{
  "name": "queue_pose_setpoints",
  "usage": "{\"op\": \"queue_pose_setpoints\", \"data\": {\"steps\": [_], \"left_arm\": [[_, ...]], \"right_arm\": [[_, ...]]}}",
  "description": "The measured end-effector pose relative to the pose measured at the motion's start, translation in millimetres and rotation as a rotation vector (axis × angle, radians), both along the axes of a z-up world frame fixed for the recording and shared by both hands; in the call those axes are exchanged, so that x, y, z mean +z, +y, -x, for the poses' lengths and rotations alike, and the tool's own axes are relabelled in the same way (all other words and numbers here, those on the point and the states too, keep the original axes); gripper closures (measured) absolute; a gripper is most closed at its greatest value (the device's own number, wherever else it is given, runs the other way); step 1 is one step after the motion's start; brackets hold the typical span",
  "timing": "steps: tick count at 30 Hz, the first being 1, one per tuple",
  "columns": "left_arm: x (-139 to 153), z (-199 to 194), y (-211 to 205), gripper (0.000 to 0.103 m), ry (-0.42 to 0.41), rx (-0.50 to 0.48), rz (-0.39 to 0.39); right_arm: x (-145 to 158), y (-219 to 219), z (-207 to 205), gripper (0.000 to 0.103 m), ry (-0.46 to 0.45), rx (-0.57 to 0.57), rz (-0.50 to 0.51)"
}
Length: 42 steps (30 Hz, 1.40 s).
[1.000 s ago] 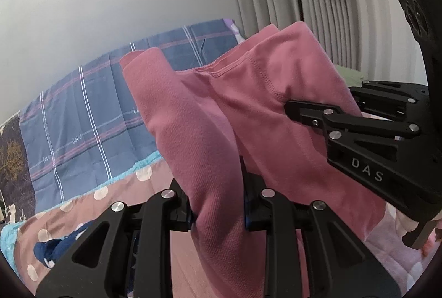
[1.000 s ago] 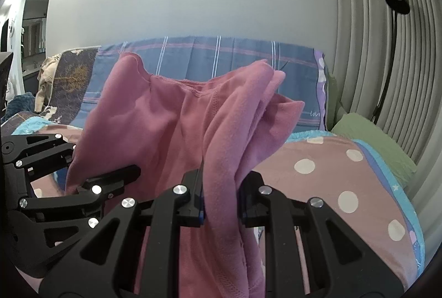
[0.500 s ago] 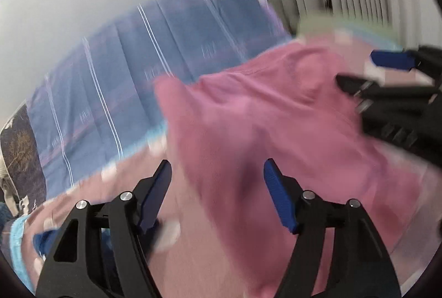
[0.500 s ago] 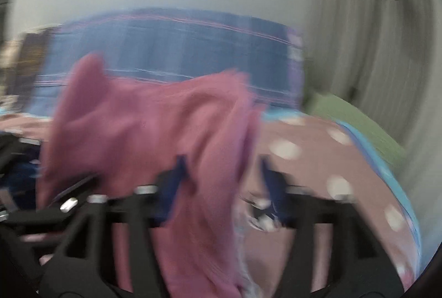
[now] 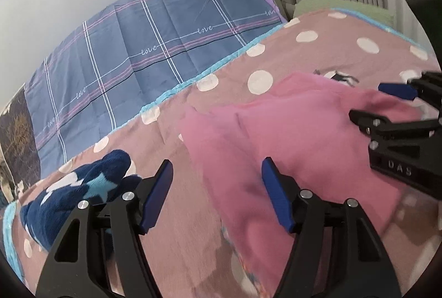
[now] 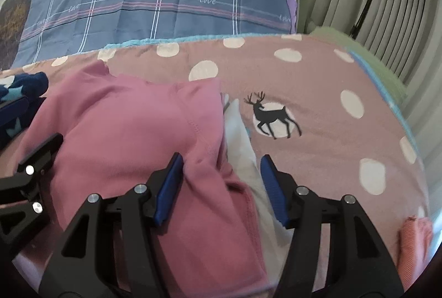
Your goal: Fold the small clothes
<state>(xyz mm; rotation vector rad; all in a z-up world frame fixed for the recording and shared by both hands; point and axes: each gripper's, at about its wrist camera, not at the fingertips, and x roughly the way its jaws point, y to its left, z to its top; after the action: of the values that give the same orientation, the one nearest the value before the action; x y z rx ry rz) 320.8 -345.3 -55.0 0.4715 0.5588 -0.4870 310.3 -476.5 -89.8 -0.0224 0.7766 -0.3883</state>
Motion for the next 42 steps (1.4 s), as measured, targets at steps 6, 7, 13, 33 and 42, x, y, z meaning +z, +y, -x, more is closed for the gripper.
{"op": "queue_pose_setpoints", "data": {"steps": [6,7,13,33,42], "left_arm": [[24,44,21,0.026,0.024,-0.037,0.108],[28,55,25,0.023,0.027,-0.047,0.129],[44,133,51,0.013,-0.019,-0.076,0.176],[114,327,168,0.001,-0.175,0.058,0.268],[114,361,211,0.001,-0.133,0.087,0.288]], "right_arm": [[30,2,53,0.044,-0.036,0.039,-0.096],[37,4,69,0.043,-0.048,0.044,-0.133],[65,29,171,0.028,-0.15,0.096,-0.204],[136,139,407,0.002,-0.411,0.088,-0.016],[129,154,426,0.002,-0.386,0.074,-0.1]]}}
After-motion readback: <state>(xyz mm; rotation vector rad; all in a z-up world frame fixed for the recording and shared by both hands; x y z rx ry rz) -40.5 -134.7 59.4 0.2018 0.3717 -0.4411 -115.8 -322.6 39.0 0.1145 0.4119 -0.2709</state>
